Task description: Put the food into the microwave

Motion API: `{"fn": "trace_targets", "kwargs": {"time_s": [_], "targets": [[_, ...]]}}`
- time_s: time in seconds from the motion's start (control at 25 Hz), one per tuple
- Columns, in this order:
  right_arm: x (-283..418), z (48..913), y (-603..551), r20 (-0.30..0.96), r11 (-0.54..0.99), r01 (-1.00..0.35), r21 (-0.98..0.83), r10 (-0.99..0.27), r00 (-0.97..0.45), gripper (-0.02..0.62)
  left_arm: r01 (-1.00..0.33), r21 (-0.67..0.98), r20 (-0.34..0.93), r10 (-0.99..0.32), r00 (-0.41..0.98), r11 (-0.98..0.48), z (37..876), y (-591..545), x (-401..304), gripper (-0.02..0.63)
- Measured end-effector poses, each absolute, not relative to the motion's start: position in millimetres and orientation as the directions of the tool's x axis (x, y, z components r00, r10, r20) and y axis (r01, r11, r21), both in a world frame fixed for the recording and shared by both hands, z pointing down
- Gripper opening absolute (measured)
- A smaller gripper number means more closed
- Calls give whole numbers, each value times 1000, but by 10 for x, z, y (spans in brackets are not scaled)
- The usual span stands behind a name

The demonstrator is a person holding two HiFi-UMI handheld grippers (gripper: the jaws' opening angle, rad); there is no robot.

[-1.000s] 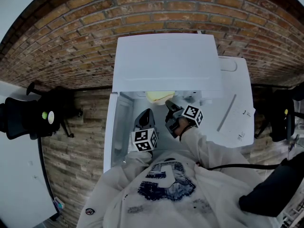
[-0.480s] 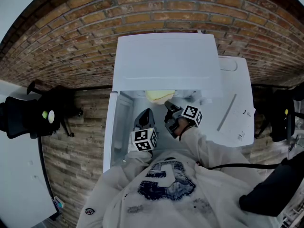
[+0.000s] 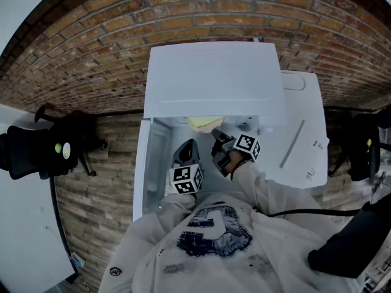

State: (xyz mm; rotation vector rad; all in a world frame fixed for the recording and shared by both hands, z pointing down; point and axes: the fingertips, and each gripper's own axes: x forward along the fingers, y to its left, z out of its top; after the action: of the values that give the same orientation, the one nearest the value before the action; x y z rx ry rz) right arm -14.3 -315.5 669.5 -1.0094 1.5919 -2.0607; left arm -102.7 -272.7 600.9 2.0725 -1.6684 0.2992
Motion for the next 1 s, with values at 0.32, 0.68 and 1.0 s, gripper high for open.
{"fn": "trace_targets", "kwargs": {"time_s": [0.32, 0.68, 1.0], "targets": [[-173, 6718, -3307, 316, -305, -142, -942, -660, -682, 28, -963, 208, 447, -859, 249, -171, 6028, -2767, -1020, 8], [-205, 6753, -3419, 319, -311, -138, -940, -665, -675, 28, -963, 214, 463, -851, 247, -163, 6096, -2799, -1060, 8], [-239, 6752, -3502, 313, -307, -132, -943, -673, -670, 28, -961, 217, 472, -843, 258, -172, 6140, -2799, -1042, 8]]}}
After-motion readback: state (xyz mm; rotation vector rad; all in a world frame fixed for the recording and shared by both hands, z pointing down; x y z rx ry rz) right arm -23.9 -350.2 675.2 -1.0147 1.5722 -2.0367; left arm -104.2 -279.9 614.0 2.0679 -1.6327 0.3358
